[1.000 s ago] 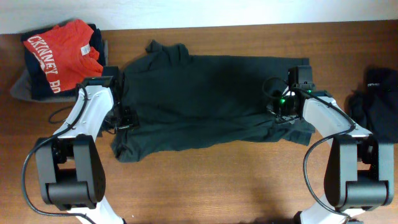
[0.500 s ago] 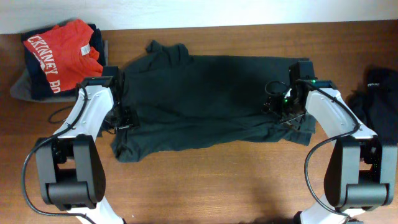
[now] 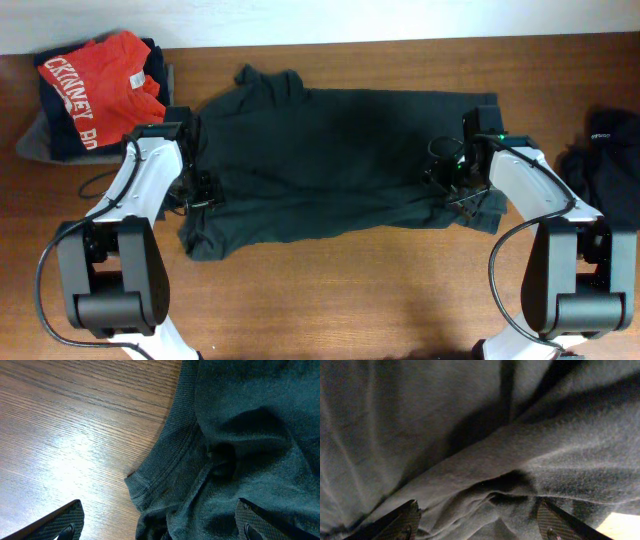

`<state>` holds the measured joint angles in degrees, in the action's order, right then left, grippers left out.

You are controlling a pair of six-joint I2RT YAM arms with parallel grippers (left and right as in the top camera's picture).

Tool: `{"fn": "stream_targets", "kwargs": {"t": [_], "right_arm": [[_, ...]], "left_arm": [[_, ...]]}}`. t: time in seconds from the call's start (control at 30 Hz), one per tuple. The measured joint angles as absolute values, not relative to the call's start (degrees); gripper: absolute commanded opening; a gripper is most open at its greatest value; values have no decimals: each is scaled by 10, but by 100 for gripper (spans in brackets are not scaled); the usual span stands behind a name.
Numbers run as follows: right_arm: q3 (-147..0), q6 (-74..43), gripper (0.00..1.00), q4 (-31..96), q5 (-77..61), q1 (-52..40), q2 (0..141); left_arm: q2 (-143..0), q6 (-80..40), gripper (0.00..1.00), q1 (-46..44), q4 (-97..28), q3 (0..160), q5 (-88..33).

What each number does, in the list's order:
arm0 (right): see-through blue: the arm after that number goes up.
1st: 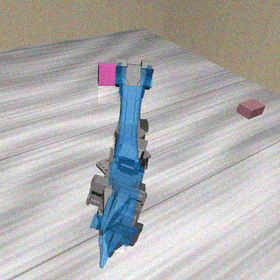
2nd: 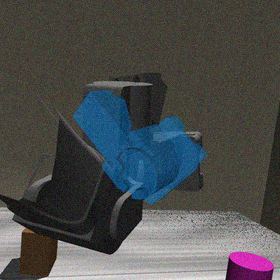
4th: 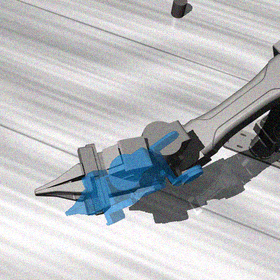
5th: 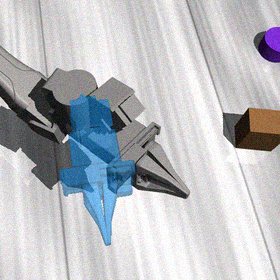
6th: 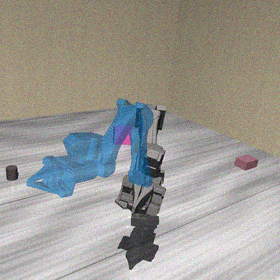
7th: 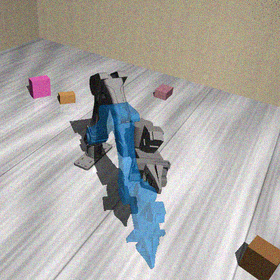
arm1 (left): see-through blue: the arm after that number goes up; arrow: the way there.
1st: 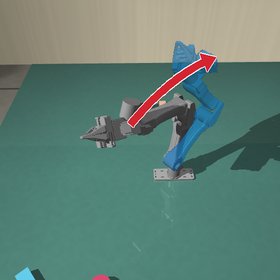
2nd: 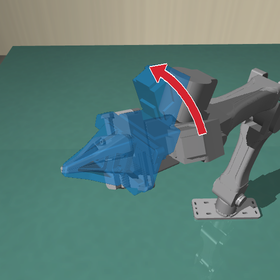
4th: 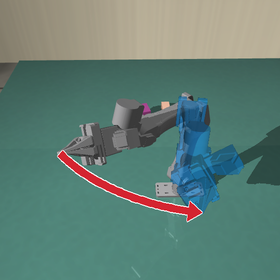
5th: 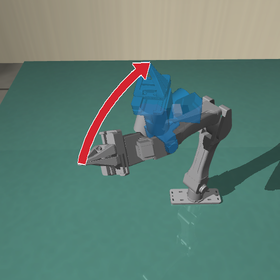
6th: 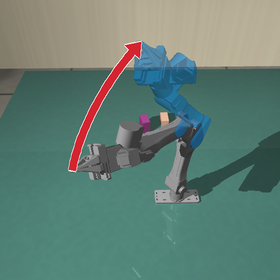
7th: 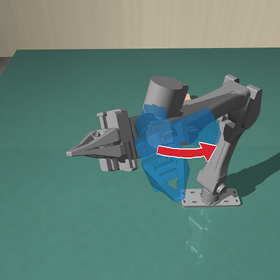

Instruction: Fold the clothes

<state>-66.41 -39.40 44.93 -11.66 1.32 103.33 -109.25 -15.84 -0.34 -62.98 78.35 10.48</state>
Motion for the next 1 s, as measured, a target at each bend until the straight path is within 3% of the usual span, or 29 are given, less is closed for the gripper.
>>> {"fn": "stream_targets", "kwargs": {"t": [0.37, 0.8, 0.93, 1.0], "right_arm": [[-638, -450, 73, 432, -114, 13, 1033], [-638, -462, 28, 415, -62, 13, 1034], [-638, -464, 27, 413, -47, 13, 1035], [-638, -465, 33, 410, -43, 13, 1039]], "left_arm": [[-1093, -158, 96, -3, -632, 783, 105], [-1093, -158, 96, -3, -632, 783, 103], [-1093, -158, 96, -3, -632, 783, 103], [-1093, -158, 96, -3, -632, 783, 103]]}}
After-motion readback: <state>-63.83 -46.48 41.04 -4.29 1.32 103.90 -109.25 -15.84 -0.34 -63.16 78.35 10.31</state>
